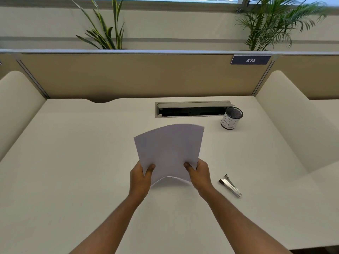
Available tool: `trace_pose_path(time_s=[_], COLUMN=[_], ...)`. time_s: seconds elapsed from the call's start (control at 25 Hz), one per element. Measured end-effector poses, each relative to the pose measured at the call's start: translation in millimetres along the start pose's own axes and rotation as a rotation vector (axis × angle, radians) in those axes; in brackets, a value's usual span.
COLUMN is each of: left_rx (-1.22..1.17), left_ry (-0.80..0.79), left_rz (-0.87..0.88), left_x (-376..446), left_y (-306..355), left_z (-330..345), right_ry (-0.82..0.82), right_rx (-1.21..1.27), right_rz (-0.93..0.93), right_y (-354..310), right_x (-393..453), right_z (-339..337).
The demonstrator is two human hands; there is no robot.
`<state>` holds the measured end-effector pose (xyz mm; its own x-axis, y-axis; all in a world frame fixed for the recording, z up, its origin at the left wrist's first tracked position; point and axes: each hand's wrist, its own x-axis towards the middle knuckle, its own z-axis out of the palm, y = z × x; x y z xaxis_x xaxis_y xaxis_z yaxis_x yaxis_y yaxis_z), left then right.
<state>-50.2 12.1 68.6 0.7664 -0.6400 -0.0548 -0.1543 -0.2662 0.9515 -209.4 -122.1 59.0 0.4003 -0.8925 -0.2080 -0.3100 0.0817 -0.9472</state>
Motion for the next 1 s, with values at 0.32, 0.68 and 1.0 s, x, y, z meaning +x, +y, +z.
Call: trace_pose_path(time_s=[0.32,0.68,1.0], left_rx=[-0.210,-0.107,-0.152], left_ry=[-0.251,-0.181,-0.131], left_rz=[-0.287,-0.307,-0.378], left_x=[4.7,4.2,-2.7], left_y=[0.6,-16.5,-33.6], left_z=[-15.2,-11.2,-9.7], right_ry=[-0.100,-0.077,0.324], right_rx=[0.207,0.086,-0.750], right_rz=[0.203,0.196,0.062], right_y=[-8.8,16.1,83.9], right_x=[1.0,5.6,-2.4], right_z=[-20.1,-47.9,-107.5])
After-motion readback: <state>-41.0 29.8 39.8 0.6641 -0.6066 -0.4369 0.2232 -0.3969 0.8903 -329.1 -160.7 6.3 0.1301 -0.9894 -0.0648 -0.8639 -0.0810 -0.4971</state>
